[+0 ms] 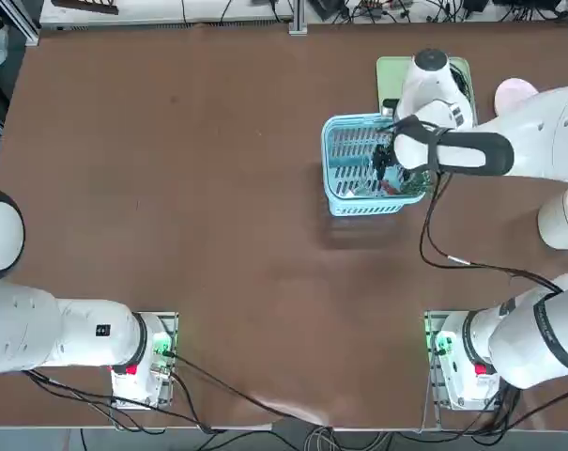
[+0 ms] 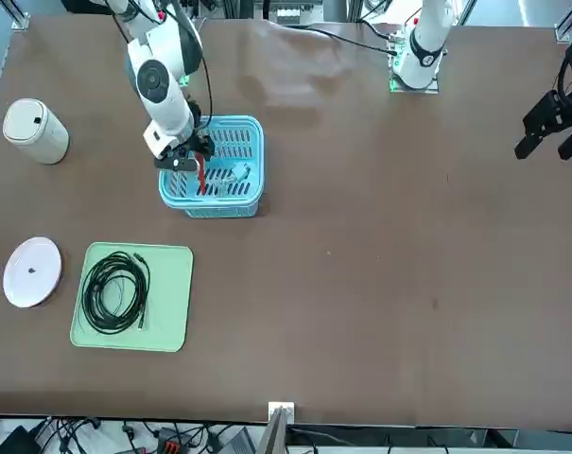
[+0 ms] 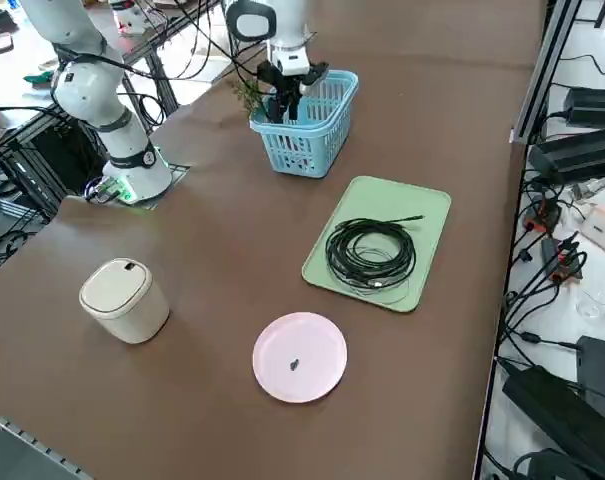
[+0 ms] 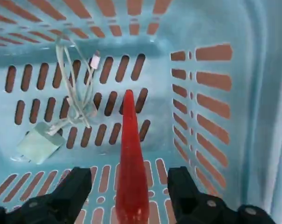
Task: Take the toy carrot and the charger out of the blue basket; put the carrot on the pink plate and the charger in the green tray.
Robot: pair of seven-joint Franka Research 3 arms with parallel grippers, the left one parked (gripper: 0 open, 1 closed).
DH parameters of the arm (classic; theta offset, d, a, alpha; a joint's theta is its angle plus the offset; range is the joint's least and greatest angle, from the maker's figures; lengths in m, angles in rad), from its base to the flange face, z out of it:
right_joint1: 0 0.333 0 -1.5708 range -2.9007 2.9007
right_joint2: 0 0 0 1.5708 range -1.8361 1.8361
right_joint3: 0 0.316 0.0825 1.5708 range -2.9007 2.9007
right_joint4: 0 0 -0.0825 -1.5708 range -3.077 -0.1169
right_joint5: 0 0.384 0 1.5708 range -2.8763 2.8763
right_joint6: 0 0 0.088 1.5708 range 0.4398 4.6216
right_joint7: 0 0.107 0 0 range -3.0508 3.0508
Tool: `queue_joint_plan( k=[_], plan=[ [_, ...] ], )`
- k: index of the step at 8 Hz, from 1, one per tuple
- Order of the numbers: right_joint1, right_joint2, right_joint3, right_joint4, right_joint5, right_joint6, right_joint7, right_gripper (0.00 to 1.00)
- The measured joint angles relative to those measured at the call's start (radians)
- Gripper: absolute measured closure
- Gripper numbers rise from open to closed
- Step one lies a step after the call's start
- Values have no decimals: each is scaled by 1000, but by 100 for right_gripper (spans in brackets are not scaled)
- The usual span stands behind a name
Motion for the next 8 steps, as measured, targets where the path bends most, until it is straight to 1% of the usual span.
queue_joint_plan(
  k=[4,7,8],
  plan=[
    [34,11,0,-85,0,132,32,0],
    [53,34,0,-99,0,165,56,0],
    [53,36,0,-99,0,167,56,4]
  ],
)
